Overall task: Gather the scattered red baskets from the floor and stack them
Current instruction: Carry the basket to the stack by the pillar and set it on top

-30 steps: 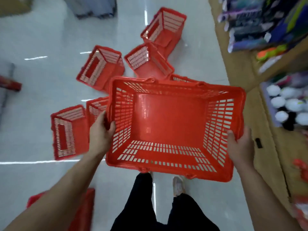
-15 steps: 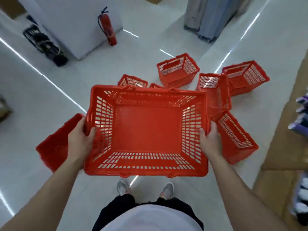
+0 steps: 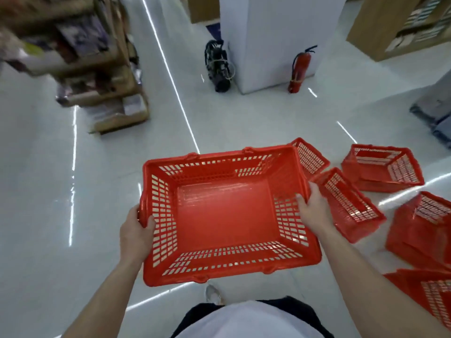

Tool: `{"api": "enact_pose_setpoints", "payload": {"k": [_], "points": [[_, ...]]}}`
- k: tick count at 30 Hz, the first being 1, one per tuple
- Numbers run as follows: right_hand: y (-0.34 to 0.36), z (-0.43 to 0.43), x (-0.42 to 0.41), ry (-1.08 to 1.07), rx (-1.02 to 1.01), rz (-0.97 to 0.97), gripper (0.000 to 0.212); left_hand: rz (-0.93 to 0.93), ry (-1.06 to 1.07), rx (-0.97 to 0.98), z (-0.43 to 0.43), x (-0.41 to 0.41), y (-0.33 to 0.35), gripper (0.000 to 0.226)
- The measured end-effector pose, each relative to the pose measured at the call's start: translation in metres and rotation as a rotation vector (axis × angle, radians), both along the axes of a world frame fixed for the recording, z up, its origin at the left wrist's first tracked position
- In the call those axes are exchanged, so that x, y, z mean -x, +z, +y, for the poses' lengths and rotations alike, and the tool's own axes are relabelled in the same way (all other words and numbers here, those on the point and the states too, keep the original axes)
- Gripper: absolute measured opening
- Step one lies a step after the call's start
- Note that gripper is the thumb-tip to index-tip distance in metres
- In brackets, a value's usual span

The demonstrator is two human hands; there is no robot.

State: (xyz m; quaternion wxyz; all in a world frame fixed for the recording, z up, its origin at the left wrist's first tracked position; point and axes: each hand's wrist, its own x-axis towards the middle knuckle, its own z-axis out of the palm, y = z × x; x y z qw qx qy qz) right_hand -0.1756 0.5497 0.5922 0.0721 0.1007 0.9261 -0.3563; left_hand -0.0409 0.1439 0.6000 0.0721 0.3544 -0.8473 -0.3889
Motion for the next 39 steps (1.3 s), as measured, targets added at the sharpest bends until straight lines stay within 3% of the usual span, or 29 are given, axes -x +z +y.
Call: {"api": "enact_pose_setpoints", "payload": {"k": [7,14,21,27,32,39], "points": [[0.001,-0.099,0.070,0.146,-0.044,-0.012,0.032,-0.038,0.115,-0.107,-0.078,0.016,-0.021,0.037],[-0.041,-0.147,0.163,0.209,-0.045,-0.100,0.033,-0.121,0.143,-0.160,-0.113,0.088,-0.054,0.042],[-0.136,-0.181,0.280,0.227,-0.054,-0.235,0.035,-0.239,0.184,-0.177,-0.136,0.193,-0.126,0.045],[-0.247,-0.209,0.355,0.233,-0.112,-0.302,0.038,-0.351,0.247,-0.249,-0.156,0.260,-0.235,0.043],[-0.336,-0.219,0.367,0.209,-0.171,-0.340,0.039,-0.455,0.269,-0.246,-0.168,0.277,-0.329,0.039],[-0.413,-0.225,0.336,0.132,-0.155,-0.440,0.033,-0.533,0.210,-0.236,-0.181,0.282,-0.404,0.045]]}}
